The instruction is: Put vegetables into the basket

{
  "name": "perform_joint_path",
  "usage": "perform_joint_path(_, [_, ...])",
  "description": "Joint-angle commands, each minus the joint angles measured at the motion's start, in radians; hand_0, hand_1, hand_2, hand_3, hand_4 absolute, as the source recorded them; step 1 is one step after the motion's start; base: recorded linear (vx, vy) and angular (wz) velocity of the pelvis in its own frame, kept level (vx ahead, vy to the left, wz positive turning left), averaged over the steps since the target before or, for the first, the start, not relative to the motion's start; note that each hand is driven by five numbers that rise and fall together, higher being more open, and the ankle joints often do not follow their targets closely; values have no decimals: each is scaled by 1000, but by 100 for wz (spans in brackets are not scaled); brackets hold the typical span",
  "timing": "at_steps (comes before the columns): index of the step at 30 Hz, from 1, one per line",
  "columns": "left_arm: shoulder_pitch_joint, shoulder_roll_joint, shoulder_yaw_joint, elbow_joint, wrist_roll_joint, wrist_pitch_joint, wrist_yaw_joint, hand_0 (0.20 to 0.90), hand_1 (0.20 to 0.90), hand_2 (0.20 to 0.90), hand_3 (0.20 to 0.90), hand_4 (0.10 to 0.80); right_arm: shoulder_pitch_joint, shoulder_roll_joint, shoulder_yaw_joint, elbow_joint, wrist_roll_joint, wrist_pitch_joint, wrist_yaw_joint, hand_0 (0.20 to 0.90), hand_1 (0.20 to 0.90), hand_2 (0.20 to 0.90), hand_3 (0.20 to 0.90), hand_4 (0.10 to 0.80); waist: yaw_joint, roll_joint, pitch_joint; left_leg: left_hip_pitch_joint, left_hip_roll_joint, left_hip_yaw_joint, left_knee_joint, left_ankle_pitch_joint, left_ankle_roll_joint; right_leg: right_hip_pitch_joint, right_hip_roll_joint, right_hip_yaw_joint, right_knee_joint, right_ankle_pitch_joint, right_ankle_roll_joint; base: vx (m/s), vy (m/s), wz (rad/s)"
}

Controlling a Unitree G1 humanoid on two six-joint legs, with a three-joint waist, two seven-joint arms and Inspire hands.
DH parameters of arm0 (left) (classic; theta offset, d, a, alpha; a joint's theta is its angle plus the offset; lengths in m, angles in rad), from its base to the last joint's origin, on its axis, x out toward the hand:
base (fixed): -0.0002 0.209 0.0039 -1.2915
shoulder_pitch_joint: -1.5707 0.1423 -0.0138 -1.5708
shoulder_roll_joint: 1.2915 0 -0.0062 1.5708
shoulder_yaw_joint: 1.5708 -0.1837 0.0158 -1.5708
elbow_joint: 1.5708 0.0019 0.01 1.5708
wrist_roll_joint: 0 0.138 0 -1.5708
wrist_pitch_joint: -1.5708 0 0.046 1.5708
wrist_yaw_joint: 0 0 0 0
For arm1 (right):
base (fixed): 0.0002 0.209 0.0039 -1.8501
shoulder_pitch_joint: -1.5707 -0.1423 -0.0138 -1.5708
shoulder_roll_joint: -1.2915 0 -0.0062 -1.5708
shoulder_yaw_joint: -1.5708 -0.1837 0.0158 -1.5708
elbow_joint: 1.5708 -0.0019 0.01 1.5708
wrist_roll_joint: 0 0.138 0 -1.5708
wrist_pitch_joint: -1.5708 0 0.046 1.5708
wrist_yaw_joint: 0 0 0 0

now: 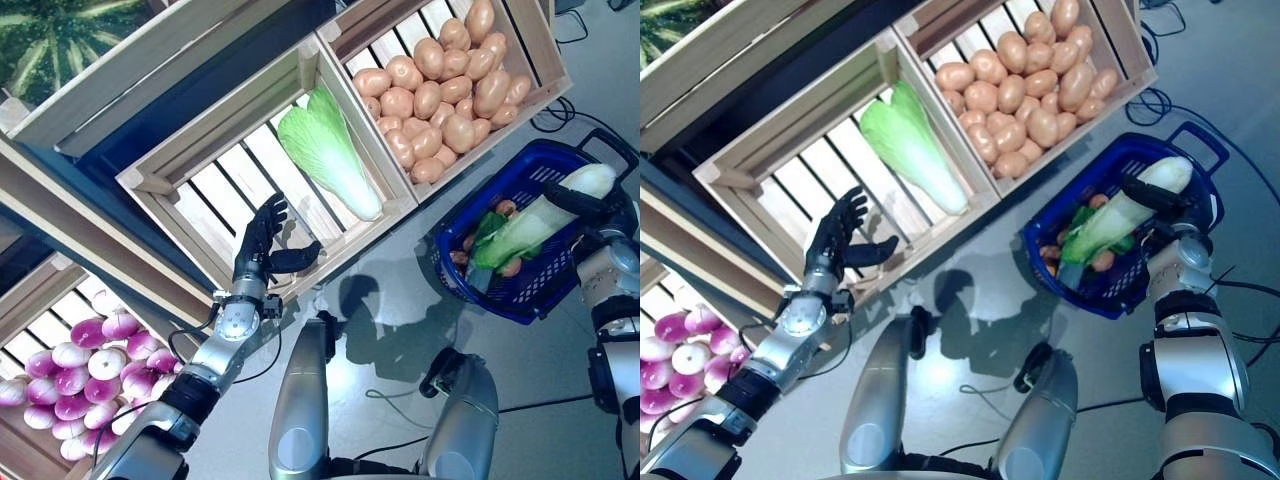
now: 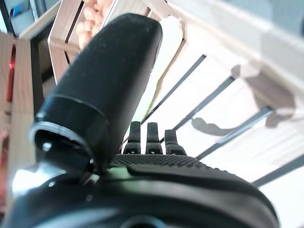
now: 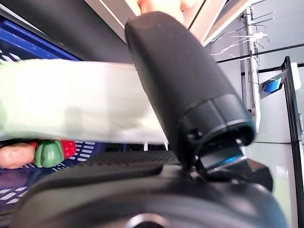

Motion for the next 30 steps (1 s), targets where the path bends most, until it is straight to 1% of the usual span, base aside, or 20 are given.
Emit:
perform_joint_path(1, [-123,90,44,-42,106,-67,76,900,900,900,900,800,-96,-88,-4,-22,67,-60,47,900,900,900,900,800,-5,-2,-10,61,45,-6,2,-71,-30,24,26,35,11,31,-54,22,16,-8])
perform_joint_path(3, [-143,107,44,-23,132,-48,94,900,900,900,900,800,-93,-86,-2,-25,67,-75,41,900,900,900,900,800,-10,-2,-10,55,48,1,-11,-42,-23,15,27,32,-1,56,-65,-51,28,-5])
perform_joint_path(4, [-154,116,43,-9,141,-48,103,900,900,900,900,800,-94,-84,-2,-27,66,-81,37,900,900,900,900,800,-12,-3,-10,56,49,1,-12,-41,-25,13,28,34,2,56,-64,0,0,0])
perform_joint_path(5, [-173,135,49,12,171,-38,126,900,900,900,900,800,-93,-83,-2,-30,67,-83,38,900,900,900,900,800,-16,-3,-13,65,52,-2,-3,-68,-35,17,30,45,13,32,-50,0,0,0])
perform_joint_path(6, [-181,140,51,15,184,-33,131,900,900,900,900,800,-94,-83,-3,-31,65,-83,39,900,900,900,900,800,-17,-3,-11,57,53,3,-13,-41,-28,10,28,39,2,56,-61,90,14,-3])
perform_joint_path(7, [-197,156,55,28,217,-22,146,900,900,900,900,800,-95,-81,2,-36,62,-81,45,900,900,900,900,800,-20,-3,-13,66,56,-1,-4,-67,-37,14,30,49,16,31,-49,-65,32,-4])
perform_joint_path(9, [-217,181,58,50,275,-14,172,900,900,900,900,800,-94,-80,8,-45,61,-80,58,900,900,900,900,800,-26,-3,-13,58,60,7,-16,-40,-32,2,30,47,5,55,-60,-24,41,-4])
perform_joint_path(10, [-232,202,57,66,312,-5,191,900,900,900,900,800,-93,-79,15,-54,60,-77,70,900,900,900,900,800,-29,-3,-15,62,62,9,-21,-38,-34,3,31,49,3,55,-59,90,32,-1])
perform_joint_path(11, [-239,213,58,77,325,1,195,900,900,900,900,800,-93,-80,22,-59,58,-74,75,900,900,900,900,800,-31,-3,-18,71,64,4,-12,-64,-43,10,33,57,15,31,-47,94,40,-2])
perform_joint_path(12, [-259,236,61,106,399,21,235,900,900,900,900,800,-95,-82,36,-67,65,-75,90,900,900,900,900,800,-35,-4,-20,74,66,8,-19,-61,-46,9,35,61,11,32,-47,16,35,-5])
perform_joint_path(13, [-265,247,60,115,435,28,250,900,900,900,900,800,-94,-83,37,-72,65,-77,94,900,900,900,900,800,-37,-5,-19,69,67,15,-31,-34,-39,3,34,54,-3,57,-57,-54,44,-8])
perform_joint_path(15, [-295,300,40,146,584,59,316,900,900,900,900,800,-89,-87,48,-83,82,-83,109,900,900,900,900,800,-43,-6,-24,74,74,21,-37,-33,-42,4,34,57,-6,57,-56,-11,34,-5])
perform_joint_path(17, [-338,362,-7,191,799,105,385,900,900,900,900,800,-83,-87,57,-86,99,-87,132,900,900,900,900,800,-50,-6,-30,75,82,25,-40,-33,-46,-1,34,62,-6,56,-55,28,36,-7])
perform_joint_path(19, [-387,407,-76,245,923,122,419,900,900,900,900,800,-92,-86,76,-77,109,-85,148,900,900,900,900,800,-58,-5,-33,73,89,28,-42,-33,-51,-10,35,70,-3,55,-53,54,55,-8])
perform_joint_path(20, [-405,420,-106,271,988,131,417,900,900,900,900,800,-94,-86,87,-75,114,-79,150,900,900,900,900,800,-63,-5,-34,80,93,25,-28,-62,-61,-7,37,82,12,29,-41,4,68,-10])
perform_joint_path(21, [-430,433,-143,291,1014,146,409,900,900,900,900,800,-100,-86,96,-72,122,-78,152,900,900,900,900,800,-67,-4,-33,68,95,32,-40,-32,-54,-20,38,79,-1,56,-52,67,89,-12])
perform_joint_path(22, [-464,445,-197,346,1049,156,402,900,900,900,900,800,-111,-89,113,-62,138,-71,164,900,900,900,900,800,-77,-2,-34,70,99,30,-25,-62,-66,-24,39,93,16,29,-39,-19,108,-16])
perform_joint_path(24, [-501,449,-244,404,1076,161,384,900,900,900,900,800,-122,-91,126,-47,143,-68,177,900,900,900,900,800,-85,0,-33,64,104,36,-23,-63,-68,-34,39,98,19,28,-37,17,90,-13])
perform_joint_path(26, [-565,442,-331,485,1105,178,359,900,900,900,900,800,-152,-93,161,-25,146,-66,178,900,900,900,900,800,-100,2,-30,51,109,41,-16,-65,-72,-55,40,111,25,30,-33,-26,97,-8])
perform_joint_path(30, [-638,425,-409,573,1131,160,362,900,900,900,900,800,-178,-95,191,-6,164,-56,187,900,900,900,900,800,-118,3,-26,33,115,48,-8,-68,-76,-78,44,126,27,31,-28,-25,80,-9])
